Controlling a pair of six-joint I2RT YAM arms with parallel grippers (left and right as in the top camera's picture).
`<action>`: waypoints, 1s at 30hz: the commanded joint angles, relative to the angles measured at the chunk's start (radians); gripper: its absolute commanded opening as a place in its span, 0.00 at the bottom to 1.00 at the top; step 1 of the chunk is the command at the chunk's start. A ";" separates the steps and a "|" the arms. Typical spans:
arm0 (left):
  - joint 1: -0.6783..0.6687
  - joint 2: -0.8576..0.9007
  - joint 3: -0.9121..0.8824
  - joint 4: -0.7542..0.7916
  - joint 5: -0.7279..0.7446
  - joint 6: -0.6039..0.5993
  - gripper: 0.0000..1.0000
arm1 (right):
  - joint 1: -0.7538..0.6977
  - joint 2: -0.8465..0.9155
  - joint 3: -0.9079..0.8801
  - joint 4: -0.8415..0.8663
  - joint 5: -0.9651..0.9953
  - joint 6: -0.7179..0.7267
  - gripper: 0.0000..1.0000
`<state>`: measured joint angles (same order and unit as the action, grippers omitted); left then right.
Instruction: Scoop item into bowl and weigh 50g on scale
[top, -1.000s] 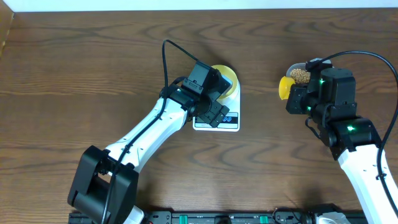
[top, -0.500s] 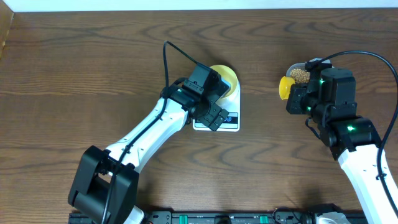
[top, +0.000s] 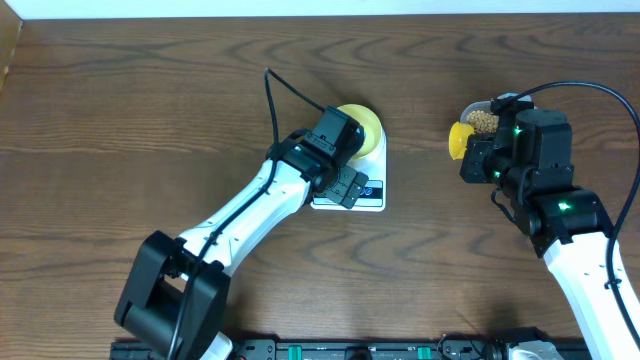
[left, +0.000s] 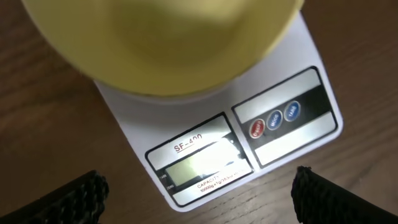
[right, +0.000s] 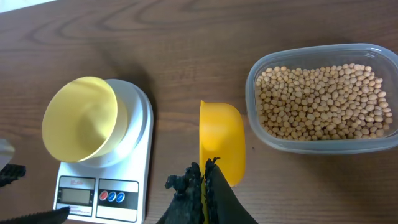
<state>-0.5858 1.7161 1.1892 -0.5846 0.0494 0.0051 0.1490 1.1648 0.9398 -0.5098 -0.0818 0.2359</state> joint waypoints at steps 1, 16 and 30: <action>-0.005 0.013 -0.002 0.004 -0.021 -0.101 0.96 | -0.005 0.001 0.021 0.005 0.005 -0.013 0.01; -0.055 0.074 -0.002 0.017 -0.138 -0.087 0.96 | -0.005 0.001 0.021 0.018 0.005 -0.013 0.01; -0.055 0.147 -0.002 0.105 -0.148 -0.036 0.96 | -0.005 0.001 0.021 0.050 0.005 -0.013 0.01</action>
<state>-0.6418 1.8530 1.1892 -0.4866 -0.0814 -0.0475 0.1490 1.1648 0.9398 -0.4633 -0.0814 0.2329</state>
